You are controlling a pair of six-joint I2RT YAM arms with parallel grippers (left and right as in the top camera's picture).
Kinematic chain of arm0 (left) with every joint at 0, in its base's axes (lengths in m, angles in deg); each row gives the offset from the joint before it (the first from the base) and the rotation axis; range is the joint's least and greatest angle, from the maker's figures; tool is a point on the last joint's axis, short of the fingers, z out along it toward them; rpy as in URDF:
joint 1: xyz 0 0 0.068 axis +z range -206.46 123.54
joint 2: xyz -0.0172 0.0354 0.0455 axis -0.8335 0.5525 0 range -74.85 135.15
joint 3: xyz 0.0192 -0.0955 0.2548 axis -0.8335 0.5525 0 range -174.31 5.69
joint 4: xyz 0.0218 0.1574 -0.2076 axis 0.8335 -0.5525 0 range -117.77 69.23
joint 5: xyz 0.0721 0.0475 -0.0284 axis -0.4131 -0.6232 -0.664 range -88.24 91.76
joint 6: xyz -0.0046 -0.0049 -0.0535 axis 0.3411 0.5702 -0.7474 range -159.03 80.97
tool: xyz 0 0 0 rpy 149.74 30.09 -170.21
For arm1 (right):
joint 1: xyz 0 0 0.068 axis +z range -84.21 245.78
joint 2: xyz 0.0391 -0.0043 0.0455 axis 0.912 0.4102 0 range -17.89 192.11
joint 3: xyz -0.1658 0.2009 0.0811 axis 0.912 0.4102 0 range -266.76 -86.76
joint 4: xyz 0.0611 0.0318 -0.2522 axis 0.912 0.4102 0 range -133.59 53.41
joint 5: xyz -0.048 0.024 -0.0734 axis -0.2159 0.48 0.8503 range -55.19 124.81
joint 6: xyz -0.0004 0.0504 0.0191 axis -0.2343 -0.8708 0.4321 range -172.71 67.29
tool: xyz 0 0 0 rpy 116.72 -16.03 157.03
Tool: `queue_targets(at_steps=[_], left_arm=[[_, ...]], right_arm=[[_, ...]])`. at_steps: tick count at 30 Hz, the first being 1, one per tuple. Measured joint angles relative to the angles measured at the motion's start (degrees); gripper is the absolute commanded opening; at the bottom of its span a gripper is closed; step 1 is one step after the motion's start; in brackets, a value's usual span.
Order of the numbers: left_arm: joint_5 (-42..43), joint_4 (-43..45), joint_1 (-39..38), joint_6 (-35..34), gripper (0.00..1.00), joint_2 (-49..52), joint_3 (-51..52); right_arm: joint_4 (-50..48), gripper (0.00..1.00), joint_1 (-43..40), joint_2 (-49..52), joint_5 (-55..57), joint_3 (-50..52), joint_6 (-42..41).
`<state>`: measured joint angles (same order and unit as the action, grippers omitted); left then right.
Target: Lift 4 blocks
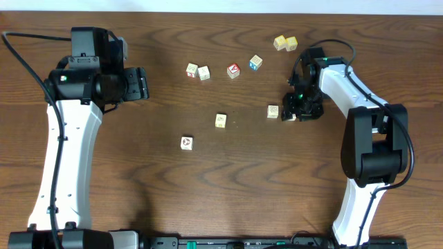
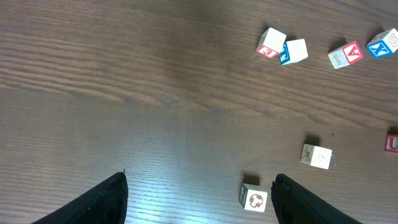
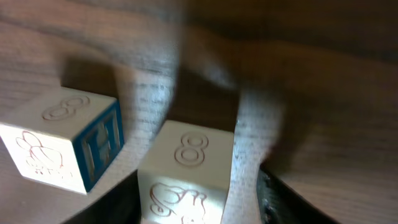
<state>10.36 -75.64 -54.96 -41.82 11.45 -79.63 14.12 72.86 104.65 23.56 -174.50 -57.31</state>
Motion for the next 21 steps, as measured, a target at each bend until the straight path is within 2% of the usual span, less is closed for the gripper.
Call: queue_targets(at_steps=[8, 21], left_arm=[[0.00, 0.00, 0.00, 0.00, 0.74, 0.00, 0.00], [0.00, 0.00, 0.00, 0.00, 0.75, 0.00, 0.00]], right_arm=[[-2.58, 0.38, 0.00, 0.00, 0.48, 0.02, -0.79], [-4.52, 0.36, 0.00, 0.00, 0.55, 0.02, -2.21]])
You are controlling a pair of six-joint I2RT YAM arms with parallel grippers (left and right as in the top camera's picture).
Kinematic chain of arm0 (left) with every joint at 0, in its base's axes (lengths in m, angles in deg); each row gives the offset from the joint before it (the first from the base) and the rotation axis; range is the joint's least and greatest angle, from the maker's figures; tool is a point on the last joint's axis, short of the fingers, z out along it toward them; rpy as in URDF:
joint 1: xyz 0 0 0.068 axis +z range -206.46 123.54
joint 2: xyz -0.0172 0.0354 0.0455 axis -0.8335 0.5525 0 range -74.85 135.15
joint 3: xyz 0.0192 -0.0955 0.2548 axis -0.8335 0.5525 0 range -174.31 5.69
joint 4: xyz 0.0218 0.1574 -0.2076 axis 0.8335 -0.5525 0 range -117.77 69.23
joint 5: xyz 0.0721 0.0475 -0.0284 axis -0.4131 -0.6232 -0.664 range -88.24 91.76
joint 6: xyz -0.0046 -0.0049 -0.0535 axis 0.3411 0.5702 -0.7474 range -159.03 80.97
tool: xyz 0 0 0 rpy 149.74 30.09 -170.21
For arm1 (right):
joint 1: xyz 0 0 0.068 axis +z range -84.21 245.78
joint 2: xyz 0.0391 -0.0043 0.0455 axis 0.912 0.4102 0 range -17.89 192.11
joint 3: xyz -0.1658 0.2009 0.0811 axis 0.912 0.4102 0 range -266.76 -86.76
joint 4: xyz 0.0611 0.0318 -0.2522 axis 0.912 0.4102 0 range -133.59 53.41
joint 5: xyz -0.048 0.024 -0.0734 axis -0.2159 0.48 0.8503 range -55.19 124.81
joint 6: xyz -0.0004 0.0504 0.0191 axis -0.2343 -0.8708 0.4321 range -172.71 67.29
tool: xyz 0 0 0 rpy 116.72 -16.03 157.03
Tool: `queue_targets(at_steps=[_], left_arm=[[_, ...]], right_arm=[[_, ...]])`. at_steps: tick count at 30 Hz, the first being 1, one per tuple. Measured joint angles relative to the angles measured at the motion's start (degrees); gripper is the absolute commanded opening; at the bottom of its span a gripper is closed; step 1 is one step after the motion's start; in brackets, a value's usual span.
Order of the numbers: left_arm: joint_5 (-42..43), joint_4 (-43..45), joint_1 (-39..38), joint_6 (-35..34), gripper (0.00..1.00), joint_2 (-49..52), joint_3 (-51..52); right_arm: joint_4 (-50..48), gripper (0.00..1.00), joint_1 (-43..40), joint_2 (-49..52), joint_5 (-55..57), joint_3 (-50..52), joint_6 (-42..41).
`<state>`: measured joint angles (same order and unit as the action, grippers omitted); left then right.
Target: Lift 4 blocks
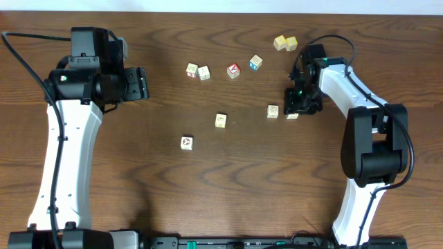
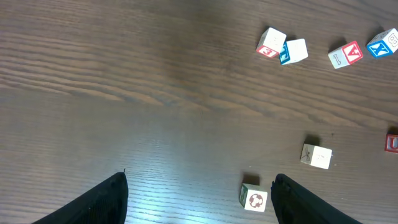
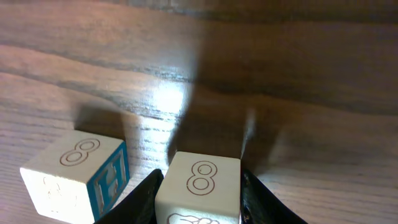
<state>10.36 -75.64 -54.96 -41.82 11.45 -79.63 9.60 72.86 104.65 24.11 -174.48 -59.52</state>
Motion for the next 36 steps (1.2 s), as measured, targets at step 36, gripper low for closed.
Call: queue_targets(at_steps=[36], left_arm=[[0.00, -0.02, 0.00, 0.00, 0.75, 0.00, 0.00]], right_arm=[[0.42, 0.37, 0.02, 0.00, -2.23, 0.00, -4.74]])
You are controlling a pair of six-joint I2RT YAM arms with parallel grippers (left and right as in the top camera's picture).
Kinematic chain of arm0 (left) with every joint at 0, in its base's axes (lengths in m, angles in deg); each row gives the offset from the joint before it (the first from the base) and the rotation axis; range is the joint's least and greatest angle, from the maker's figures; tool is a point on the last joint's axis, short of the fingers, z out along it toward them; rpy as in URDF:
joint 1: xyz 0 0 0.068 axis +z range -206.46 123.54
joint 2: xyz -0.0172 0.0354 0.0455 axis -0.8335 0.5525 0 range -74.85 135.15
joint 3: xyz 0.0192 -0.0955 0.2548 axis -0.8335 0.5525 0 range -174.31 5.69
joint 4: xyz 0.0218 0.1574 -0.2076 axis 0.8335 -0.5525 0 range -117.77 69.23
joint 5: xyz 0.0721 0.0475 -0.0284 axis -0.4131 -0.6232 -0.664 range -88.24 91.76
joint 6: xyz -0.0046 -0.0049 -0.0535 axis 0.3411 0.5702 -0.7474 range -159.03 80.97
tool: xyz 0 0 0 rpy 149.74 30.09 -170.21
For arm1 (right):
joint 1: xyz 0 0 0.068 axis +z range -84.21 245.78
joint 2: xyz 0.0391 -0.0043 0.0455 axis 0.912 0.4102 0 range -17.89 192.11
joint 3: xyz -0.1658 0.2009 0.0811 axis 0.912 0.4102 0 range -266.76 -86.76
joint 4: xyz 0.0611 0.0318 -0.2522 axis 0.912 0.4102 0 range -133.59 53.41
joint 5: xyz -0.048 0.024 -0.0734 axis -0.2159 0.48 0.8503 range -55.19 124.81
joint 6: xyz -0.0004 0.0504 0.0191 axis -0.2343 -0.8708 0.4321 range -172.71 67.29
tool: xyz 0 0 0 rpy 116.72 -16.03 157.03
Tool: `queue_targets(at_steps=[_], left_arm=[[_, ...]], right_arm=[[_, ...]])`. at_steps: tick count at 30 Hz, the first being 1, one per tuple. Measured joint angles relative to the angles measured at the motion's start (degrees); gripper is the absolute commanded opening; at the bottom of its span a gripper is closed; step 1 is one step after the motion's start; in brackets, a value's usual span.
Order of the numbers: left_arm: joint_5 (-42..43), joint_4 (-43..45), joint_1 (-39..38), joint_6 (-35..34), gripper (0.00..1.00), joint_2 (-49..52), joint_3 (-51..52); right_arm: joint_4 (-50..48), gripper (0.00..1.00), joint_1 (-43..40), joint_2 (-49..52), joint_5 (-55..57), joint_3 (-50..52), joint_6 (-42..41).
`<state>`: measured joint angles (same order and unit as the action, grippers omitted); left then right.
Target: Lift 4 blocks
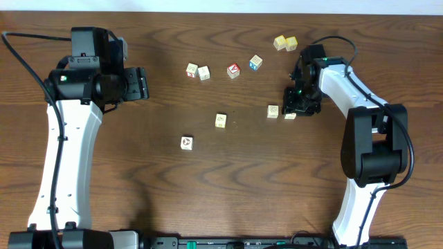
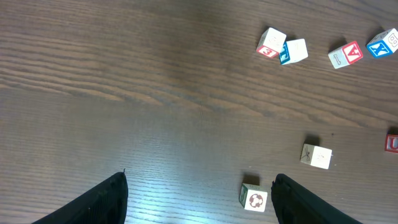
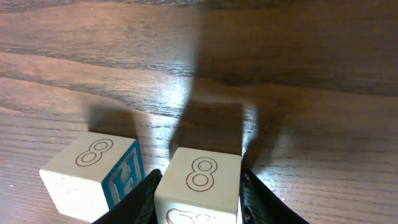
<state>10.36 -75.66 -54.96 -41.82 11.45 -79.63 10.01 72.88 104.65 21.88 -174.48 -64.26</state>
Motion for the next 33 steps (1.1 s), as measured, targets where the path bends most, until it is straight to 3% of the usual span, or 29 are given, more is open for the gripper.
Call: queue_targets(at_steps=[33], left_arm=[[0.00, 0.00, 0.00, 0.00, 0.75, 0.00, 0.00]], right_arm=[[-1.11, 0.36, 0.00, 0.00, -0.61, 0.00, 0.00]])
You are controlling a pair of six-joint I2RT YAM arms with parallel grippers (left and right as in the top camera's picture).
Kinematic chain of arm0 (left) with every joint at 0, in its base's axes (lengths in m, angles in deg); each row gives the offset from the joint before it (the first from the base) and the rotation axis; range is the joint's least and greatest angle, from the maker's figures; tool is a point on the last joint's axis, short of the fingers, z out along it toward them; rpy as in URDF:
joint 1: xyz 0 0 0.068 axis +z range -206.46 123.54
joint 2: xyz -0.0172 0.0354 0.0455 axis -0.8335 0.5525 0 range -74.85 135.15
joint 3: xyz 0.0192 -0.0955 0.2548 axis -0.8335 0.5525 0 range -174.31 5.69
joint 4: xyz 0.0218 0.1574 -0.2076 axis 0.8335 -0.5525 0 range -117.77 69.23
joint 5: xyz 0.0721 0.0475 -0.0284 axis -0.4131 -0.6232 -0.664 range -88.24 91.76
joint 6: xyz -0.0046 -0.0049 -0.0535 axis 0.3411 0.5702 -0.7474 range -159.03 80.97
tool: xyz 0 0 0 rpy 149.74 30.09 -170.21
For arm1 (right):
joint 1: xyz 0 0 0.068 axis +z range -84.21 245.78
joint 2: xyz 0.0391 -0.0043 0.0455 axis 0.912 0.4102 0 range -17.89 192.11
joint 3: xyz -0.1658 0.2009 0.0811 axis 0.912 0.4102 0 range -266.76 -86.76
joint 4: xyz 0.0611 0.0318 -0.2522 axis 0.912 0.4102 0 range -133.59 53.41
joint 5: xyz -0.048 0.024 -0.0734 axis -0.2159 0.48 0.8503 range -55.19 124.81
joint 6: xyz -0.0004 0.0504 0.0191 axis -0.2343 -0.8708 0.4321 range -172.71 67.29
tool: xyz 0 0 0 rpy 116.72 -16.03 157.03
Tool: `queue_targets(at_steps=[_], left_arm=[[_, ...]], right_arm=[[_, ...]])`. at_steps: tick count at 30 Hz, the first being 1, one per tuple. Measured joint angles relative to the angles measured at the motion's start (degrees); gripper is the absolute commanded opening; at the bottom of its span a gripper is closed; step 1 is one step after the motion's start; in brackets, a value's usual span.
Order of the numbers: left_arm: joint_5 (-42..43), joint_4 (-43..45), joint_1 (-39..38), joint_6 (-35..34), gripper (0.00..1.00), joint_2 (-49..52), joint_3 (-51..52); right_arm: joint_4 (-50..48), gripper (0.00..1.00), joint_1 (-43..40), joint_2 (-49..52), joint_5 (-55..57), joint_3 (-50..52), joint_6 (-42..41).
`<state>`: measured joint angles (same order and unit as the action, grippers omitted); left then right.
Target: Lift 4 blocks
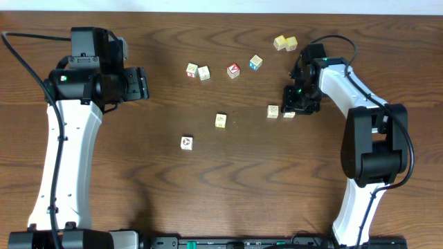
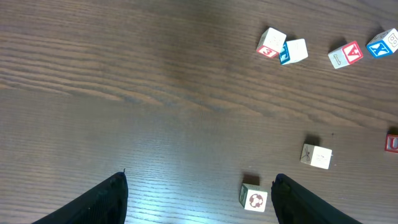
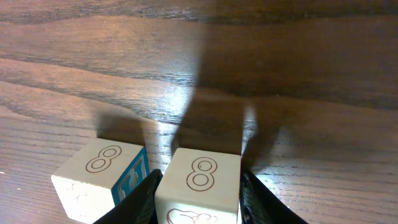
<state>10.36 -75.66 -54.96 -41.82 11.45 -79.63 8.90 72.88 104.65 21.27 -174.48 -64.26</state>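
Observation:
My right gripper [image 3: 199, 199] is shut on a pale wooden block marked 8 [image 3: 200, 180], its dark fingers pressed to both sides. The block's shadow falls on the wood just beyond it. A second block with an 8 and a blue letter [image 3: 102, 180] sits close to its left on the table. From overhead, the right gripper [image 1: 296, 107] hangs at the right of the table with that neighbour block [image 1: 273, 111] beside it. My left gripper [image 2: 199, 199] is open, high over the table's left part, with nothing between its fingers.
Several more blocks lie scattered on the wooden table [image 1: 208, 187]: a pair [image 1: 197, 71], a red one [image 1: 233, 70], a blue one [image 1: 256, 62], two yellow ones [image 1: 285, 43] at the back, one at the middle [image 1: 221, 120] and one nearer the front [image 1: 187, 142].
The right gripper, still shut on the 8 block, stands slightly higher; the neighbour block looks a little smaller and lower in its view. The left arm has not moved.
First the right gripper was low at the table around the 8 block, next to the blue-lettered one. After that it was shut on the block. Later it held the block a little off the wood, and now slightly higher. The left gripper stayed open and still throughout.

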Motion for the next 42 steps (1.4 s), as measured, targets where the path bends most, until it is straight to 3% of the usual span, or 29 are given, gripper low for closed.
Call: queue_targets(at_steps=[32, 42], left_arm=[[0.00, 0.00, 0.00, 0.00, 0.74, 0.00, 0.00], [0.00, 0.00, 0.00, 0.00, 0.74, 0.00, 0.00]], right_arm=[[1.79, 0.47, 0.00, 0.00, -0.20, -0.15, 0.70], [6.58, 0.54, 0.00, 0.00, 0.90, -6.05, 1.49]])
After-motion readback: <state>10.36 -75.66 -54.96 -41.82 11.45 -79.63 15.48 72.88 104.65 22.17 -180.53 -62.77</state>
